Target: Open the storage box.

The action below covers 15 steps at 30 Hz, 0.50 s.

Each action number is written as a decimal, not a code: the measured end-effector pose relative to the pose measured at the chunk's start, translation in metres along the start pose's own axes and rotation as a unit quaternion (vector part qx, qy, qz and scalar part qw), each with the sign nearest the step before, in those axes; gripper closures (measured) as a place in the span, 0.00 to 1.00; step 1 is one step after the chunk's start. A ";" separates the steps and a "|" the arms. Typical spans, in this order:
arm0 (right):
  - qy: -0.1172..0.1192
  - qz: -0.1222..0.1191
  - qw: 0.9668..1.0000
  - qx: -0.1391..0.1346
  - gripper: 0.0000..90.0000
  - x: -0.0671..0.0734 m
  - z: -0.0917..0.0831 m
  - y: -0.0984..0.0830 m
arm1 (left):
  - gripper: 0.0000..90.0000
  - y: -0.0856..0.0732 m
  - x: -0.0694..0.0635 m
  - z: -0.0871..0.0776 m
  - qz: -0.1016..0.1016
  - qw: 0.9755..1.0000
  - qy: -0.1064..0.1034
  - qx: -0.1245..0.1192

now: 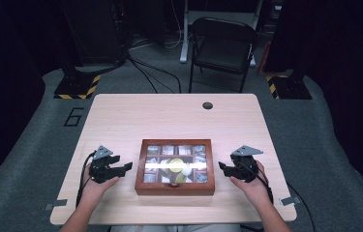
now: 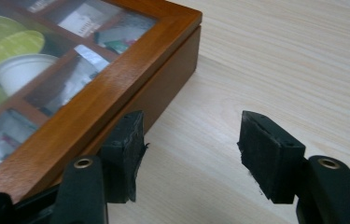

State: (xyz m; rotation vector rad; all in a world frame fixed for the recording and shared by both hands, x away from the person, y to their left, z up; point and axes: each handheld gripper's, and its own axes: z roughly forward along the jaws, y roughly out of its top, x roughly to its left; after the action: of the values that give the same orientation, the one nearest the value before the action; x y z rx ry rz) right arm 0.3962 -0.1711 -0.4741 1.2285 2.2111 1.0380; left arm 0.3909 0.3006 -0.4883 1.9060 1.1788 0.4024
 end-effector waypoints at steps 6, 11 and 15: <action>0.011 0.002 1.000 -0.004 0.44 0.007 -0.009 -0.002 | 0.37 -0.001 -0.009 -0.006 0.003 1.000 0.001 0.004; 0.014 -0.001 1.000 -0.008 0.44 0.013 -0.015 -0.006 | 0.37 -0.002 -0.015 -0.010 -0.004 1.000 0.000 -0.009; 0.015 -0.004 1.000 -0.013 0.43 0.019 -0.022 -0.009 | 0.37 -0.004 -0.023 -0.015 0.001 1.000 -0.007 -0.011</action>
State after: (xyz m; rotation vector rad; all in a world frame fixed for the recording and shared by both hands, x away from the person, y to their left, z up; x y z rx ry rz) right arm 0.3676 -0.1669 -0.4667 1.2008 2.2170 1.0853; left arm 0.3676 0.2895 -0.4786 1.8893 1.1585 0.4014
